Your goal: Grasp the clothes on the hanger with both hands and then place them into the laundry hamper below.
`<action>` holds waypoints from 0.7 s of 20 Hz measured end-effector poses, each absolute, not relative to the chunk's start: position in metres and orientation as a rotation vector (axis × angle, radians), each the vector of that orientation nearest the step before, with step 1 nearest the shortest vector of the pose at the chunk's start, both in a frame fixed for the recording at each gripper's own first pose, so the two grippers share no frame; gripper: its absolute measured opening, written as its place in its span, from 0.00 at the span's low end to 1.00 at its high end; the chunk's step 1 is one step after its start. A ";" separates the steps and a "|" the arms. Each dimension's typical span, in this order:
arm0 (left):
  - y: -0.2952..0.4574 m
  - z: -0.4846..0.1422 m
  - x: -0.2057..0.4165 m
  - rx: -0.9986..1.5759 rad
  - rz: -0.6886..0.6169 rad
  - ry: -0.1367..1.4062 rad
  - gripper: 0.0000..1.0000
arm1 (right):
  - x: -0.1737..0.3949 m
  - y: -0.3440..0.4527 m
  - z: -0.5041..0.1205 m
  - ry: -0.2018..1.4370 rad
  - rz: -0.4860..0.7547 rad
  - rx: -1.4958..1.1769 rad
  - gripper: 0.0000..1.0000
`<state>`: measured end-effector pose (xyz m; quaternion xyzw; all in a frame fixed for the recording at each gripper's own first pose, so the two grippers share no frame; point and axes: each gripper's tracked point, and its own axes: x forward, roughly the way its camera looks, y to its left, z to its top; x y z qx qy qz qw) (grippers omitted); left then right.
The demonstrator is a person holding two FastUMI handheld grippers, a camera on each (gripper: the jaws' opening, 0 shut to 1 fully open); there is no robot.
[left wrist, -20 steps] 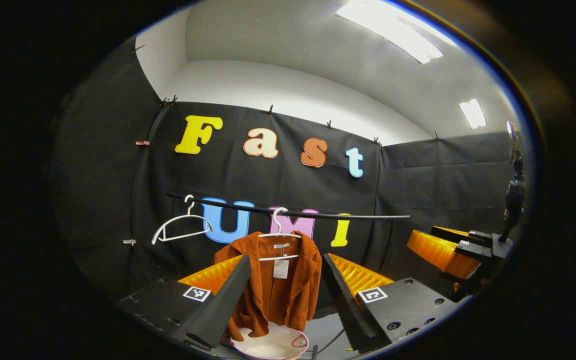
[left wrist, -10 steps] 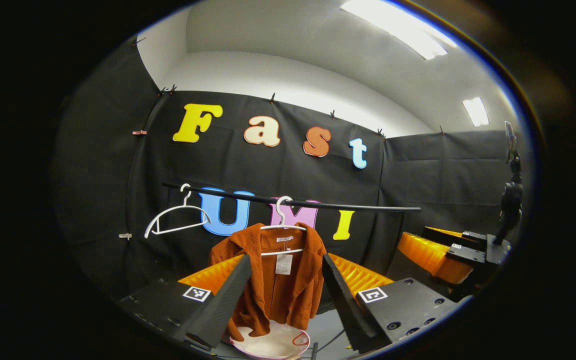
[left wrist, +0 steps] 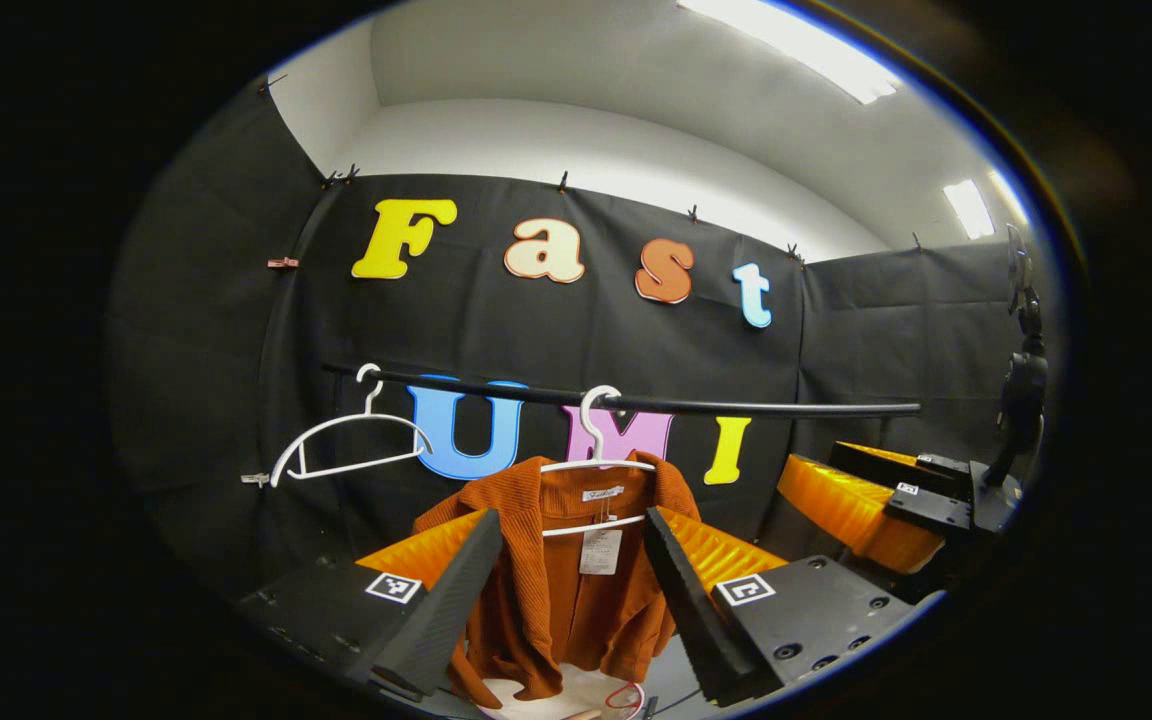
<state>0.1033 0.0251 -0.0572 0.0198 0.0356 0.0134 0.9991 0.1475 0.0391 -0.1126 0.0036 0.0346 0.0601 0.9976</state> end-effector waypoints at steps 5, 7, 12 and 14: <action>0.033 -0.091 0.137 0.077 0.089 0.070 0.91 | 0.173 0.025 -0.148 0.073 0.138 -0.001 0.98; 0.036 -0.107 0.147 0.065 0.113 0.080 0.92 | 0.180 0.018 -0.166 0.085 0.141 -0.002 0.98; 0.053 -0.142 0.163 0.058 0.164 0.122 0.92 | 0.192 0.014 -0.208 0.111 0.178 0.013 0.98; 0.062 -0.157 0.170 0.056 0.190 0.125 0.91 | 0.198 0.016 -0.229 0.125 0.191 0.017 0.98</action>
